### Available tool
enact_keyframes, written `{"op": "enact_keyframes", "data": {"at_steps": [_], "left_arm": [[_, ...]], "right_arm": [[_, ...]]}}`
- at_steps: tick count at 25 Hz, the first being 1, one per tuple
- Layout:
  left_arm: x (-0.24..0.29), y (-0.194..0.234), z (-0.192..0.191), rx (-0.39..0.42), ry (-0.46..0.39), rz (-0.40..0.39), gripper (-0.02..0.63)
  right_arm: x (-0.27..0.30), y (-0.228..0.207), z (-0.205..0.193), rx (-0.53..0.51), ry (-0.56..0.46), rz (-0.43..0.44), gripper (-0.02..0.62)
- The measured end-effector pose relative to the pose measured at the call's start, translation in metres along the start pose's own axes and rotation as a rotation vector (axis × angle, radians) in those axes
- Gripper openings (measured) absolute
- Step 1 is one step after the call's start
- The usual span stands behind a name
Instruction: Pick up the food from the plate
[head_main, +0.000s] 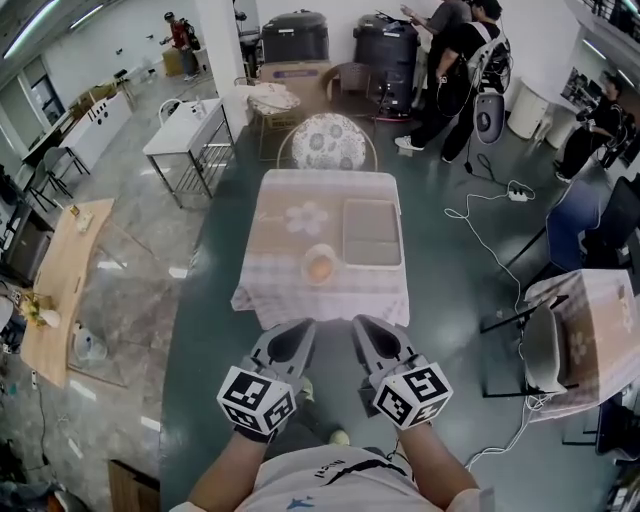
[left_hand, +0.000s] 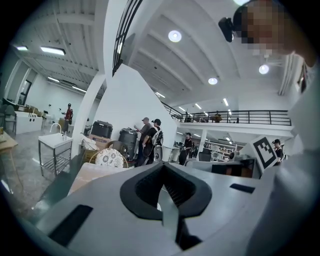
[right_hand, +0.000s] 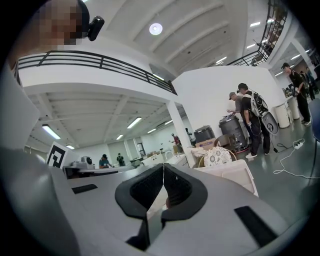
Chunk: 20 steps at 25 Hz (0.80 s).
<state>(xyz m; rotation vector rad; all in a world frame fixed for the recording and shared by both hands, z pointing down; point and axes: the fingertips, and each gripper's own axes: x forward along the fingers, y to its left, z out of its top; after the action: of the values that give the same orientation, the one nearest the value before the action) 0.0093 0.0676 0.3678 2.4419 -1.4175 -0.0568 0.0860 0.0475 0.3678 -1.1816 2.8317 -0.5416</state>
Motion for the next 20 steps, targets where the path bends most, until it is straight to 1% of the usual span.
{"op": "enact_keyframes", "data": {"at_steps": [6, 12, 17, 20], "left_arm": [[0.037, 0.058, 0.006, 0.007, 0.029, -0.014, 0.006], [0.073, 0.111, 0.004, 0.016, 0.056, -0.052, 0.006], [0.092, 0.142, -0.004, 0.01, 0.076, -0.071, 0.006], [0.101, 0.151, -0.013, 0.005, 0.088, -0.08, 0.006]], "right_arm": [[0.064, -0.019, -0.004, 0.013, 0.037, -0.037, 0.015], [0.124, -0.041, -0.016, 0.028, 0.068, -0.086, 0.017], [0.152, -0.055, -0.028, 0.046, 0.086, -0.137, 0.015], [0.162, -0.067, -0.037, 0.071, 0.102, -0.164, 0.017]]}}
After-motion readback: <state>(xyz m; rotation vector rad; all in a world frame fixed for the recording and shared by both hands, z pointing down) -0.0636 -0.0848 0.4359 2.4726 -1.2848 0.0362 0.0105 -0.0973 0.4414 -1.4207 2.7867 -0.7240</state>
